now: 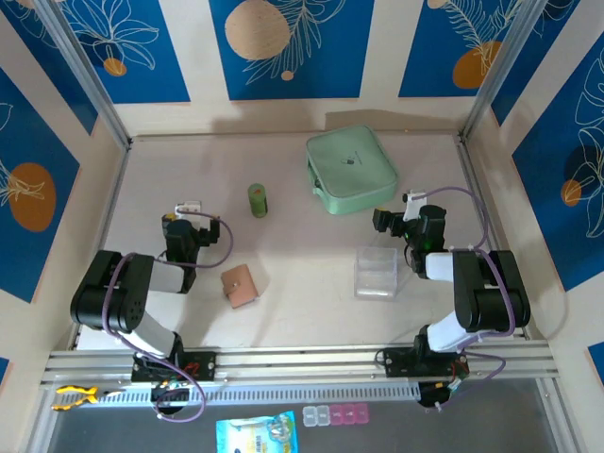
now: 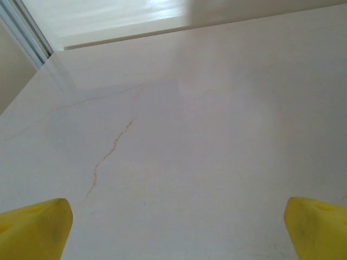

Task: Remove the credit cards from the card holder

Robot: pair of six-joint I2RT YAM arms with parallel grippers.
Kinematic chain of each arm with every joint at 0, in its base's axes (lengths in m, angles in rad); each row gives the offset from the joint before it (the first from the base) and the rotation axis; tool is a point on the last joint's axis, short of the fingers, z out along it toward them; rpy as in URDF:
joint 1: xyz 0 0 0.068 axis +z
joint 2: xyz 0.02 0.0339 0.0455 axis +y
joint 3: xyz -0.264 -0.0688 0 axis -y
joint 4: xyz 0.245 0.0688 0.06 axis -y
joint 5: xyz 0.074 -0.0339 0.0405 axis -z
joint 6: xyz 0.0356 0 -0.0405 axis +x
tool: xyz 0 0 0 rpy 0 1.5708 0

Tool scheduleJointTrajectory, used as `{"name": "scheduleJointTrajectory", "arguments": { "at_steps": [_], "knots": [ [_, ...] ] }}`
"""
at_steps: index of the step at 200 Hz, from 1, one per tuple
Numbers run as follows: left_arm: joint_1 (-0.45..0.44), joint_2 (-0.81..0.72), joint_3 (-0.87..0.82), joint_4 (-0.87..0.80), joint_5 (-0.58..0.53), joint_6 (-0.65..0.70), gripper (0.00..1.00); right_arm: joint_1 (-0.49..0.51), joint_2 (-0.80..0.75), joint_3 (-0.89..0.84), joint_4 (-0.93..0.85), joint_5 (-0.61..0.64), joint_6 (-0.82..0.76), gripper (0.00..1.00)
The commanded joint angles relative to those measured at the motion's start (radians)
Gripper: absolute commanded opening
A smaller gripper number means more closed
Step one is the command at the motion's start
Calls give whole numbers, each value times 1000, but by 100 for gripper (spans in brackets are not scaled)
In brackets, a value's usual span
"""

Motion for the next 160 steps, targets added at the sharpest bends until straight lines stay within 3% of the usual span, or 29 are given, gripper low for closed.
{"name": "scheduleJointTrajectory", "arguments": {
  "at_steps": [1, 160],
  "knots": [
    [12, 2, 5, 26, 25, -13, 100, 5, 5, -9, 38, -4, -17, 99],
    [14, 1, 3, 31, 27, -14, 100, 0, 5, -8, 39, -11, -14, 99]
  ]
}}
